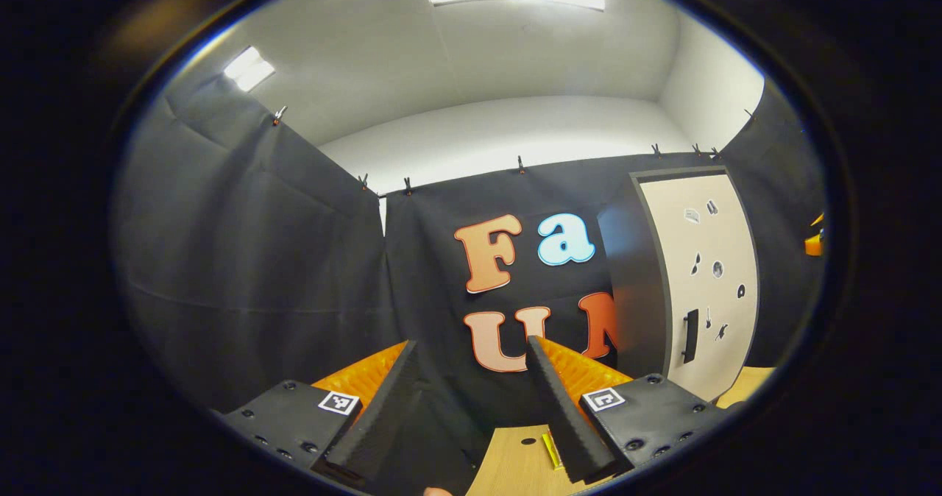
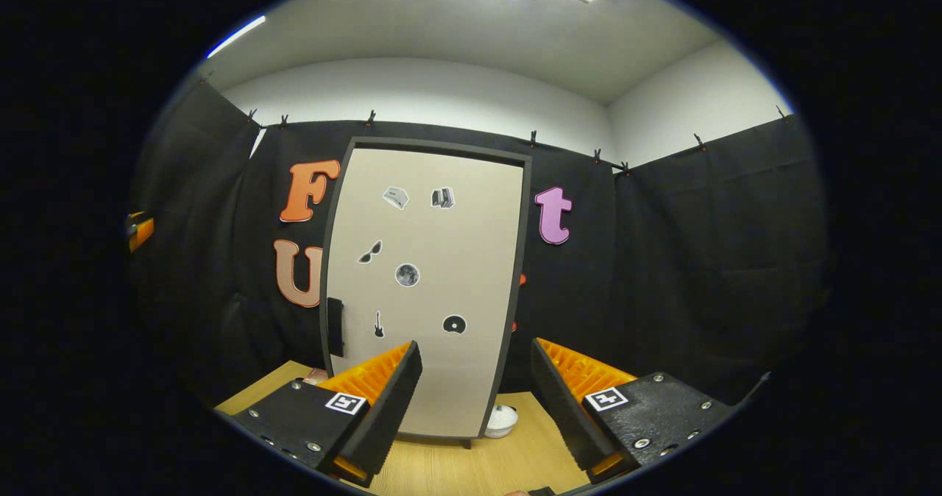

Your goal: Open the cabinet door with the right hand, grasp the bottle in the cabinet with the left hand and place it on the coaster, then close the cabinet door with the right hand.

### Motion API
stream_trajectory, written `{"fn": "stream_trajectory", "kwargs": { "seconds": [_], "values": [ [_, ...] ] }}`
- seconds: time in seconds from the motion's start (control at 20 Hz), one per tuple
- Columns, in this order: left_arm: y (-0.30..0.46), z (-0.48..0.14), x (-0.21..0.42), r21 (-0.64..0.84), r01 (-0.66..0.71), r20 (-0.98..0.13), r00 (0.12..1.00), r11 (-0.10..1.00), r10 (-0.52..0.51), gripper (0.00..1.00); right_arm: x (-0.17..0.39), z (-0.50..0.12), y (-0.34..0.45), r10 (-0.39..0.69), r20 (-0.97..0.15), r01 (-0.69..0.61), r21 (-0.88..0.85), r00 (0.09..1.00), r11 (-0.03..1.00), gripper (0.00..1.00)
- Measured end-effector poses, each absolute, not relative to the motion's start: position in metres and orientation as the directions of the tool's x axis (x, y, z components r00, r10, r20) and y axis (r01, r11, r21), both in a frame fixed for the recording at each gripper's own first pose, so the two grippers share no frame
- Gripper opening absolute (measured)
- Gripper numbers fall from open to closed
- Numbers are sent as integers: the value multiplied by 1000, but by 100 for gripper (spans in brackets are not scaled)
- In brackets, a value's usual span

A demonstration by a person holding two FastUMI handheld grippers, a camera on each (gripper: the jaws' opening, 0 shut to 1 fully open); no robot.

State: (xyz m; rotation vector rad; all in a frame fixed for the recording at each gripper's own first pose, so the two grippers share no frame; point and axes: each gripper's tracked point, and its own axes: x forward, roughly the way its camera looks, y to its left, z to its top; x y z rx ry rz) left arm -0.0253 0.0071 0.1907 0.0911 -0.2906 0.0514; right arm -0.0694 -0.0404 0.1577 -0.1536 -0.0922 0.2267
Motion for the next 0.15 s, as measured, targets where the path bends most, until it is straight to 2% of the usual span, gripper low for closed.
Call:
{"fn": "stream_trajectory", "kwargs": {
  "seconds": [0.15],
  "values": [
    [-5,184,-27,46,-16,253,968,999,3,94,-83,169,-49,217,103,-198,-167,971,966,93]
  ]
}}
